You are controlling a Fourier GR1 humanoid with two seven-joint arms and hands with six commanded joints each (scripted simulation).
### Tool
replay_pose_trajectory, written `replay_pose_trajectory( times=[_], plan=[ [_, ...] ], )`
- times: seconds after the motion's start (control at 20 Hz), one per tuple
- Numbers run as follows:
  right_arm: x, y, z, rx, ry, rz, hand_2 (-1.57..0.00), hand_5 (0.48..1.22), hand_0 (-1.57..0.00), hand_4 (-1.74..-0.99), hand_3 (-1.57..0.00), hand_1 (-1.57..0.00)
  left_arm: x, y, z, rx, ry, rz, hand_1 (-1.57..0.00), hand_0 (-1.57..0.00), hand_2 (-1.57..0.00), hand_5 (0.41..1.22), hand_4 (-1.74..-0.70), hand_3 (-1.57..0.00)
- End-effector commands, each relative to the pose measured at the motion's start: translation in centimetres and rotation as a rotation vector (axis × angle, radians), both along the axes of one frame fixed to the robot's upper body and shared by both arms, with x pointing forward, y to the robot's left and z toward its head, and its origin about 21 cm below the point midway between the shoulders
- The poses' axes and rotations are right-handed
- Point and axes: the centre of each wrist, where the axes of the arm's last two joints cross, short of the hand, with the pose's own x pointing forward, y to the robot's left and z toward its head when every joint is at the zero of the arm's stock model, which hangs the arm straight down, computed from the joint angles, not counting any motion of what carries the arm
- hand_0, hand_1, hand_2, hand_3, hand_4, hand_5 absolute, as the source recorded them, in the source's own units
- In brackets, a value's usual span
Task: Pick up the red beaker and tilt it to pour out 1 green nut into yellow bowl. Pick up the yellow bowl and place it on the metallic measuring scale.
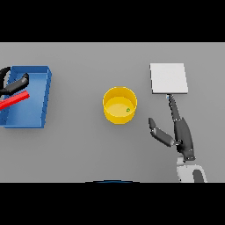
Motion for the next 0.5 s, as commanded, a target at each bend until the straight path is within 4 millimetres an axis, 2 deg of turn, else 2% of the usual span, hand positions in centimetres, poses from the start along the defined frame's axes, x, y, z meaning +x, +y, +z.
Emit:
replay_pose_trajectory(
  times=[0.0,0.1,0.2,0.3,0.45],
  plan=[
    [0.1,0.0,0.0,-0.012,0.003,0.0,0.0,0.66,0.0,-1.193,0.0,0.0,0.1,0.1,0.2,-0.006,-0.022,0.001,-0.1,-0.12,-0.1,0.674,-0.79,-0.1],
    [0.0,0.0,0.0,-0.054,0.005,0.0,0.0,0.66,0.0,-1.195,0.0,0.0,0.2,-0.1,0.9,-0.013,-0.06,0.0,-0.06,-0.08,-0.06,0.674,-0.78,-0.06],
    [0.0,-0.1,0.2,-0.091,0.008,0.007,0.0,0.662,0.0,-1.198,0.0,0.0,0.4,-0.1,0.8,-0.03,-0.078,-0.002,-0.04,-0.05,-0.04,0.671,-0.79,-0.04],
    [0.7,0.1,0.6,-0.108,-0.022,0.095,0.0,0.694,0.0,-1.162,0.0,0.0,0.6,0.0,1.1,-0.034,-0.093,-0.003,-0.03,-0.03,-0.03,0.679,-0.78,-0.02],
    [2.6,0.1,2.3,-0.232,-0.045,0.203,0.0,0.709,0.0,-1.221,0.0,0.0,0.4,0.0,0.5,-0.034,-0.081,-0.006,-0.01,-0.02,-0.01,0.7,-0.78,-0.01]
  ],
)
